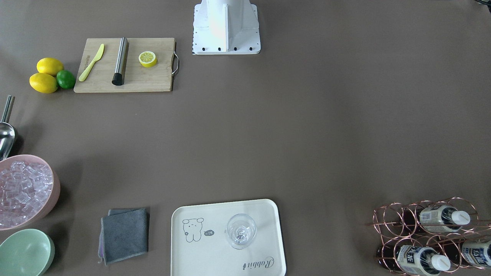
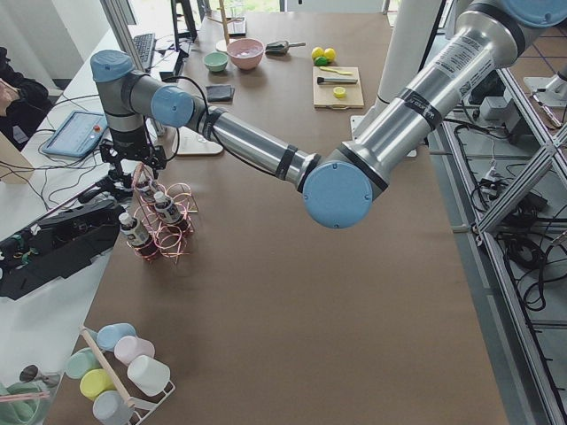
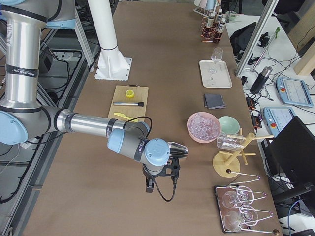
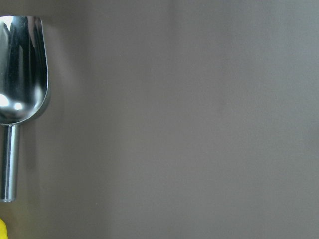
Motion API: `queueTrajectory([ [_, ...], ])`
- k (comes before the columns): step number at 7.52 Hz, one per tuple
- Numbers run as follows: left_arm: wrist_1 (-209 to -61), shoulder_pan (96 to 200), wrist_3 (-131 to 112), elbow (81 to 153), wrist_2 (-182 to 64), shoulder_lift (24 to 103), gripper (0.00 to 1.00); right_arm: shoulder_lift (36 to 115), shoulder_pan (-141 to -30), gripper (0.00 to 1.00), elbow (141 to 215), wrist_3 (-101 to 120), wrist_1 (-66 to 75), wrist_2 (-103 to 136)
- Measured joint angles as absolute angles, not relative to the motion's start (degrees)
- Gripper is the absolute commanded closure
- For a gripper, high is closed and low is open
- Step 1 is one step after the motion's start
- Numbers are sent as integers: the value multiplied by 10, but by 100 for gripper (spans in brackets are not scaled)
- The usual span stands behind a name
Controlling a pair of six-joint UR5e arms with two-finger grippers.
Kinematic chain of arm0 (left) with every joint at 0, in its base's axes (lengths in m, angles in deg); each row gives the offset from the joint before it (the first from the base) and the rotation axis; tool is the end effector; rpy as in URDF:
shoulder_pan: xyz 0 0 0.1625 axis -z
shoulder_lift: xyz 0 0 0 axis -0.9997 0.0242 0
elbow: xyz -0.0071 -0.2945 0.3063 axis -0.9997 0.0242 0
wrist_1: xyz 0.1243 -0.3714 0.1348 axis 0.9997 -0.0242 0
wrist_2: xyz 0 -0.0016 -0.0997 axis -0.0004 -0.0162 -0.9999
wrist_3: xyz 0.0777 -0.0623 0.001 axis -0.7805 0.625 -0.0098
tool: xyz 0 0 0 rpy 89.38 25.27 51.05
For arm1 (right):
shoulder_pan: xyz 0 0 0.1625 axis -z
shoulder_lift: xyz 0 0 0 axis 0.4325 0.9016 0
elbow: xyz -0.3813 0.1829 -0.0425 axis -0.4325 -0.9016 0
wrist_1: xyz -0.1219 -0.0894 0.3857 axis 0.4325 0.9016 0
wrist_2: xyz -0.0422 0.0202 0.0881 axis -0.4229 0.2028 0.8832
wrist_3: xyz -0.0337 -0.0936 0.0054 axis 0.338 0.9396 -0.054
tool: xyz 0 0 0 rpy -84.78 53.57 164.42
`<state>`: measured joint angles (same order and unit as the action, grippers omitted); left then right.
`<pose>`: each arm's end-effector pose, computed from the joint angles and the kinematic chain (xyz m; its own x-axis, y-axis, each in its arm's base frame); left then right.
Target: Take tea from basket to plate
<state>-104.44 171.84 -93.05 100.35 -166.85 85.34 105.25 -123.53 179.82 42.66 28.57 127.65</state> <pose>0.0196 -0.7581 0.3462 0.1681 0.9788 0.1168 -0.7277 0.0433 0.6845 0.1178 -0.3842 0.7118 0.6920 0.0021 0.7219 0.0706 0.9950 -0.0706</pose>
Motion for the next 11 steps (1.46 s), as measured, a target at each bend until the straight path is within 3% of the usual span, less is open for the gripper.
queueTrajectory([
  [5,-1109,1677,-874,942,-1665,882,7,1054,-1235,0,1797,426,283,1275],
  [6,-1111,1674,-870,937,-1665,886,19,1054,-1235,0,1797,426,283,1275],
  [7,-1116,1673,-868,931,-1665,889,49,1053,-1235,0,1797,426,283,1275],
  [8,-1119,1674,-869,927,-1665,890,94,1054,-1236,0,1796,425,283,1274],
  [9,-1123,1675,-871,924,-1665,889,100,1053,-1236,0,1796,425,283,1275],
  [11,-1126,1677,-872,924,-1665,889,100,1054,-1237,0,1795,426,283,1275],
])
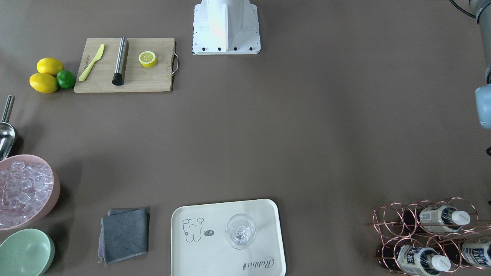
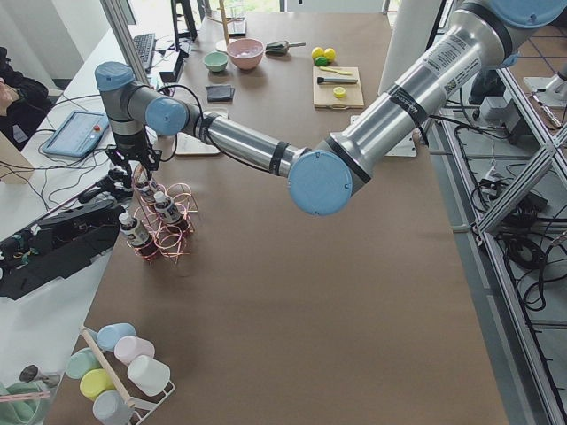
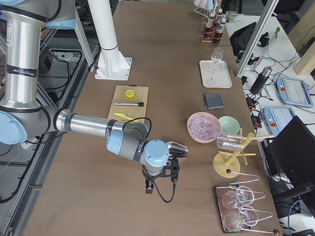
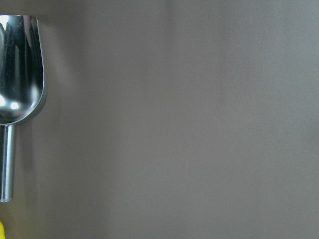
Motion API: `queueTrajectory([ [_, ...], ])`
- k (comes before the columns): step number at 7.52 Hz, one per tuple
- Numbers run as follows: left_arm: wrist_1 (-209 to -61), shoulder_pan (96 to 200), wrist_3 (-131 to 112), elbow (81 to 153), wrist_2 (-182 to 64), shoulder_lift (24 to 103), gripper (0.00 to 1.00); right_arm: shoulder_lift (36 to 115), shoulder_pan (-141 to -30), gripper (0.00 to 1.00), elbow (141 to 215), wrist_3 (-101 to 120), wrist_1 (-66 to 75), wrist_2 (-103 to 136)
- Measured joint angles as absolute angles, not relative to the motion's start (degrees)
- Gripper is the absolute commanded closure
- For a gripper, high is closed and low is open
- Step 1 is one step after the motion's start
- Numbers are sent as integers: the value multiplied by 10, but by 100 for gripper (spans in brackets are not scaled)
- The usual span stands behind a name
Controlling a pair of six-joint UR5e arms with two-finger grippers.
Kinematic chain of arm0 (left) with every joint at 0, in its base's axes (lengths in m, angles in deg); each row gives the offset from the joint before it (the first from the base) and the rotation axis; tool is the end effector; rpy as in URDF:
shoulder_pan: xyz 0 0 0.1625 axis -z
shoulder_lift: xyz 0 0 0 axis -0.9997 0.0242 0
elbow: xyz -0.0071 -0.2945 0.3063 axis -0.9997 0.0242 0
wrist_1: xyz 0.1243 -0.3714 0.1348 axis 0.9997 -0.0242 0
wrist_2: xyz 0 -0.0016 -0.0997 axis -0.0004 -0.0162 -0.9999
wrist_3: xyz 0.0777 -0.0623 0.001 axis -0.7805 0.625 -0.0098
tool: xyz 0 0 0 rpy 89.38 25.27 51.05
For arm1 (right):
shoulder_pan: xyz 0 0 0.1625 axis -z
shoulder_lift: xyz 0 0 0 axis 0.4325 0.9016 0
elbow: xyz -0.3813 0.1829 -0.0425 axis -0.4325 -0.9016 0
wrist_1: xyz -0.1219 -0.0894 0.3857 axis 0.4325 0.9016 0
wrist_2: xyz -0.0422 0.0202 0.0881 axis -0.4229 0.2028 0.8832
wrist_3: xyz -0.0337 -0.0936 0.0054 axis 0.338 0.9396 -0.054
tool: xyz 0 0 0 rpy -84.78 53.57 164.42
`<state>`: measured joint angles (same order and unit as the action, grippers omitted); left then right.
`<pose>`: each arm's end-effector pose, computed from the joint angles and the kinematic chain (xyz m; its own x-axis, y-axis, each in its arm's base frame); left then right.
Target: Take tea from basket to plate
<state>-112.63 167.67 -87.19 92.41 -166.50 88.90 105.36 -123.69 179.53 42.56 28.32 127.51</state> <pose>0.0806 -0.7877 0.3479 0.1733 0.9787 0.1102 -0.7102 0.0467 0.7025 0.1189 -0.3825 0.7147 0.6935 0.0074 0.7204 0.0672 0.9949 -0.0749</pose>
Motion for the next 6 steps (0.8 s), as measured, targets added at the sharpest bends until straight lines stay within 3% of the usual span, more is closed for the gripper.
queueTrajectory([
  [4,-1121,1685,-874,952,-1666,887,100,1054,-1239,0,1795,426,283,1275],
  [6,-1071,1698,-875,1026,-1669,872,100,1054,-1239,0,1794,425,283,1274],
])
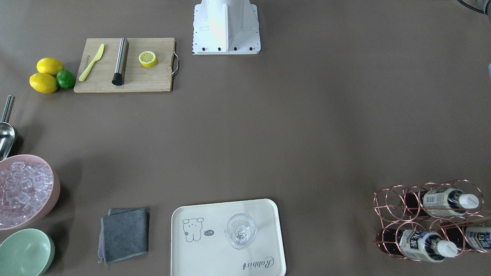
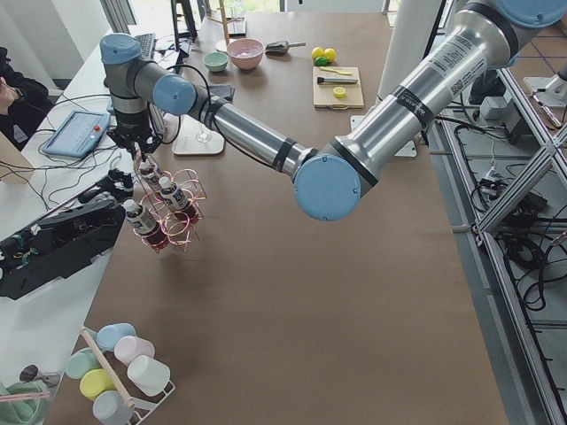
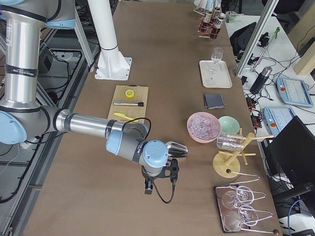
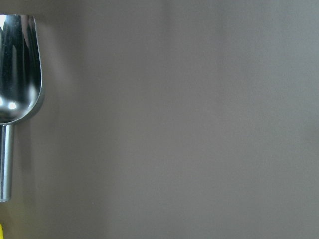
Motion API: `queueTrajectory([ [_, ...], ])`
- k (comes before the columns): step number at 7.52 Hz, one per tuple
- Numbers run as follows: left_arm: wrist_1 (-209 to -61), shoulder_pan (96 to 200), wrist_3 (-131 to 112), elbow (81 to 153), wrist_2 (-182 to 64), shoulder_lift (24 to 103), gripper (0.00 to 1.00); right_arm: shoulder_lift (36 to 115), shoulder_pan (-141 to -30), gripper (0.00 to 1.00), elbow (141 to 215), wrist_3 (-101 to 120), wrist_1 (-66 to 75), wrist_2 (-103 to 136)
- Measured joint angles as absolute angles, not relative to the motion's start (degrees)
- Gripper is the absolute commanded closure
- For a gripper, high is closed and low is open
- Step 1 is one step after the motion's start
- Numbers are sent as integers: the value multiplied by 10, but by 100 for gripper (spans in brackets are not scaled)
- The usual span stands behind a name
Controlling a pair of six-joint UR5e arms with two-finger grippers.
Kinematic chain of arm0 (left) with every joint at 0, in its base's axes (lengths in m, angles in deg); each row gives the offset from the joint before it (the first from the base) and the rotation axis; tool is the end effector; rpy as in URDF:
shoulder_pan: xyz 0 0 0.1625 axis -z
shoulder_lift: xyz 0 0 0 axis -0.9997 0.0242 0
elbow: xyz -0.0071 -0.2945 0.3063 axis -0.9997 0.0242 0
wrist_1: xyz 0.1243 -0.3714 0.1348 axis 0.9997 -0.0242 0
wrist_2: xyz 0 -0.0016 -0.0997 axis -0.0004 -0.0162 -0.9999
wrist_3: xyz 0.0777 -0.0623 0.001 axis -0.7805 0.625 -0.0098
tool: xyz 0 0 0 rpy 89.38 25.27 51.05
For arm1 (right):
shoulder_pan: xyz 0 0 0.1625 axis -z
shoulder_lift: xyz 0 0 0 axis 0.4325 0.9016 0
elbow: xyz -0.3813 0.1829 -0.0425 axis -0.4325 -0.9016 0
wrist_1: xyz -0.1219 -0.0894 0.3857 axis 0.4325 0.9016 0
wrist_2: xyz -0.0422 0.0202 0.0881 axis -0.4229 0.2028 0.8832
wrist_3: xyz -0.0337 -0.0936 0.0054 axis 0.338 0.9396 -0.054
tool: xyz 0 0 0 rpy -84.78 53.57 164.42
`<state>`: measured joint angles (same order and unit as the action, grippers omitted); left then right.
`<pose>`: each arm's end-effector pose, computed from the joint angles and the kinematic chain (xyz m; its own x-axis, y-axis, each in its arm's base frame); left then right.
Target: Take tea from basket to plate
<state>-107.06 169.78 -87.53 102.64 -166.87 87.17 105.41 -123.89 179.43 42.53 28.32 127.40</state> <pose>0.0469 -0.7571 0.2977 0.2041 0.9658 0.1597 -0.6997 0.0298 0.7138 0.1202 -0.3813 0.7160 0.6945 0.0120 0.7194 0.0637 0.9949 -0.0782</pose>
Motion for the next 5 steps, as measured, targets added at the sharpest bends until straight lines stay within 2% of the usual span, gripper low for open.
queueTrajectory([
  [3,-930,1701,-872,1203,-1668,846,100,1059,-1245,0,1793,425,283,1272],
  [5,-877,1703,-866,1291,-1669,823,100,1060,-1256,0,1785,422,283,1273],
])
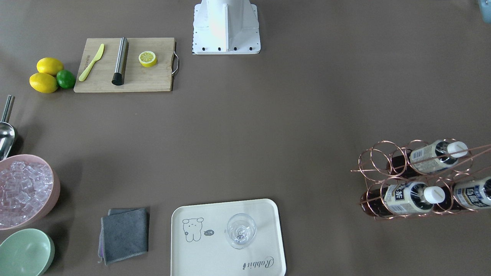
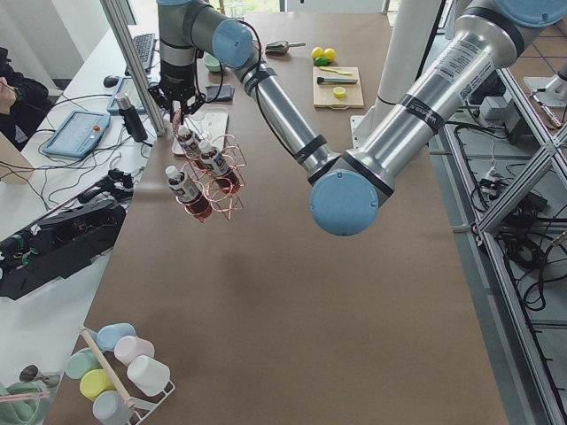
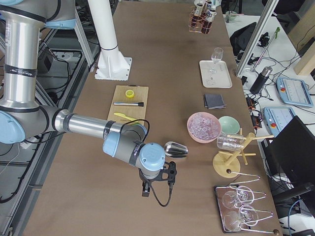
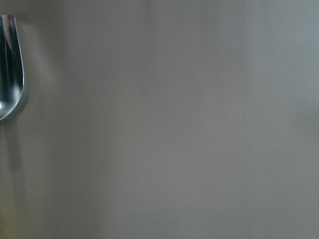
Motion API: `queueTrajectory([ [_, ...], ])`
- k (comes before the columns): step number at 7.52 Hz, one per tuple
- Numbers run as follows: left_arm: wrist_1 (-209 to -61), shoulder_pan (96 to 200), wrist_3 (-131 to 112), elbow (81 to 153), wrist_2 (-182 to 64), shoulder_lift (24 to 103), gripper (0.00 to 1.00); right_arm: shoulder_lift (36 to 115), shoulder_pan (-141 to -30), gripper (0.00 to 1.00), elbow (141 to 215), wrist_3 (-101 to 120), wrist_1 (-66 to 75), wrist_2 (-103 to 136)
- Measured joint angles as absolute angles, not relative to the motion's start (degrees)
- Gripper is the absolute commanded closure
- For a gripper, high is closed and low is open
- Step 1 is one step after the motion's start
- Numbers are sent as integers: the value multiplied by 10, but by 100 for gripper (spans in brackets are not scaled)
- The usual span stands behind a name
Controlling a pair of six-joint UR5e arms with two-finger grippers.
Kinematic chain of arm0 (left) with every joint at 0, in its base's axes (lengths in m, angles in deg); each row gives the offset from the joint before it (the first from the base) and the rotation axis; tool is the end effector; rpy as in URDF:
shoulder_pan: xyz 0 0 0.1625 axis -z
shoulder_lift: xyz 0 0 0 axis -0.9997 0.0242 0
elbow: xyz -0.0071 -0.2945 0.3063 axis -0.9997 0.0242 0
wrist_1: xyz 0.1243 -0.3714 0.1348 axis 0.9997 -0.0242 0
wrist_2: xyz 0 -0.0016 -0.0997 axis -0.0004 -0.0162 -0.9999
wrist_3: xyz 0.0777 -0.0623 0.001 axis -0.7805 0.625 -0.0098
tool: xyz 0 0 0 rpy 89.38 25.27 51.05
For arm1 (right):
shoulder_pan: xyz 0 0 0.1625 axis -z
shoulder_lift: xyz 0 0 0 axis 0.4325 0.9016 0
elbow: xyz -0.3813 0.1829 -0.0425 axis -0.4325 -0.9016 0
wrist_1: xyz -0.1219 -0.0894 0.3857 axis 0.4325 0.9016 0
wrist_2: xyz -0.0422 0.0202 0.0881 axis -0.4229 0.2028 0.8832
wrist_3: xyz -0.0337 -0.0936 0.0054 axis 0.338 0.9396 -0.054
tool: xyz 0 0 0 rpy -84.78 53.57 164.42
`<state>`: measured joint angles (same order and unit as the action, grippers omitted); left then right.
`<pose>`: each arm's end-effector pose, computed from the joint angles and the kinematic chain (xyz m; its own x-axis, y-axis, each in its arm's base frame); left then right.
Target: Take tea from basket to plate
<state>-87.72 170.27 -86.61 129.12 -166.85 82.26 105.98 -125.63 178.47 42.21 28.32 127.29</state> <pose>0.0226 -0.6363 0.2055 0.2246 0.9569 0.1840 -0.6921 0.0237 0.7214 0.1305 -0.3696 0.7278 0.6920 0.0574 0.7196 0.0305 0.9936 -0.1086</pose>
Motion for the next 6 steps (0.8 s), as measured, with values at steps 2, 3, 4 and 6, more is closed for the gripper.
queueTrajectory([
  [2,-858,1698,-811,1367,-1670,790,100,1060,-1267,0,1778,421,283,1273],
  [3,-852,1683,-767,1406,-1672,775,100,1060,-1273,0,1777,421,283,1275],
  [4,-850,1658,-731,1434,-1676,767,100,1060,-1278,0,1778,422,283,1276],
  [6,-853,1589,-660,1454,-1689,780,100,1060,-1282,0,1778,423,283,1278],
])
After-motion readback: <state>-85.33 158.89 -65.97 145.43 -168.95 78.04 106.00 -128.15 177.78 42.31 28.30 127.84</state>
